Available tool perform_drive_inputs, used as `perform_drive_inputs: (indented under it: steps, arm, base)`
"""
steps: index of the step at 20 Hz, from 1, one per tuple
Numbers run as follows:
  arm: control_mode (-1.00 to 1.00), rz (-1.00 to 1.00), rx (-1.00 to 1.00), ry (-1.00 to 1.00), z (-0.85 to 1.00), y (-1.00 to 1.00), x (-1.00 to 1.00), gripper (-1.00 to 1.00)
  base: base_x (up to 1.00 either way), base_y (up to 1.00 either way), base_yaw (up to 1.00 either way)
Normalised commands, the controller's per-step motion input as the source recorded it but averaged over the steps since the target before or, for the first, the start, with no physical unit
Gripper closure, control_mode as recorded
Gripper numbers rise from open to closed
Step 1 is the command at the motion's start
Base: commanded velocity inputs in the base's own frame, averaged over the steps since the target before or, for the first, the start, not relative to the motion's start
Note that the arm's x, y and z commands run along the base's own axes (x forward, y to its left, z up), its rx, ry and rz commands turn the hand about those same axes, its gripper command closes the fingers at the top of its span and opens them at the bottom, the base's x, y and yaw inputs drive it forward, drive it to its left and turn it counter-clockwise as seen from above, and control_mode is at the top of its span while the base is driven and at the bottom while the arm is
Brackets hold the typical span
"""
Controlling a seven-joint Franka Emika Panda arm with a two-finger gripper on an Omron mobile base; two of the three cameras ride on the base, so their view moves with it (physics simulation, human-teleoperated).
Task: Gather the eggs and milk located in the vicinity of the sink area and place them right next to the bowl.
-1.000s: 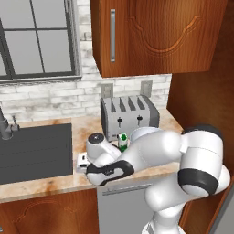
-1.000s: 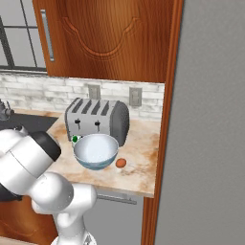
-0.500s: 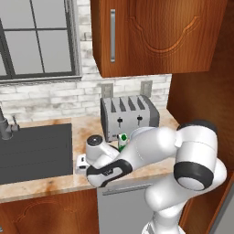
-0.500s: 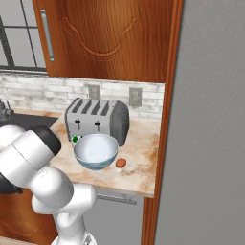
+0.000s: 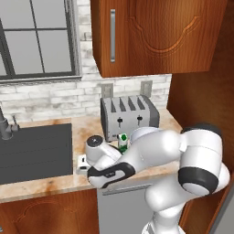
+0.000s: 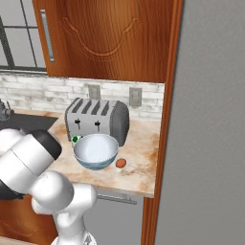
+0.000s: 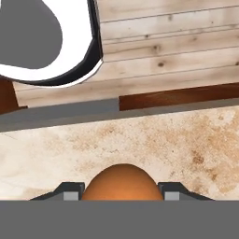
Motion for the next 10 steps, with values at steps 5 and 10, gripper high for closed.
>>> perform_drive_inputs:
  steps: [5, 10]
  arm:
    - [-1.00, -0.08, 0.00, 0.00, 0.04, -0.44, -0.01, 1.00]
    - [-1.00, -0.08, 0.00, -0.06, 0.34, -0.26, 0.00, 1.00]
  base:
    - [0.00, 0.00, 0.00]
    - [0.00, 0.00, 0.00]
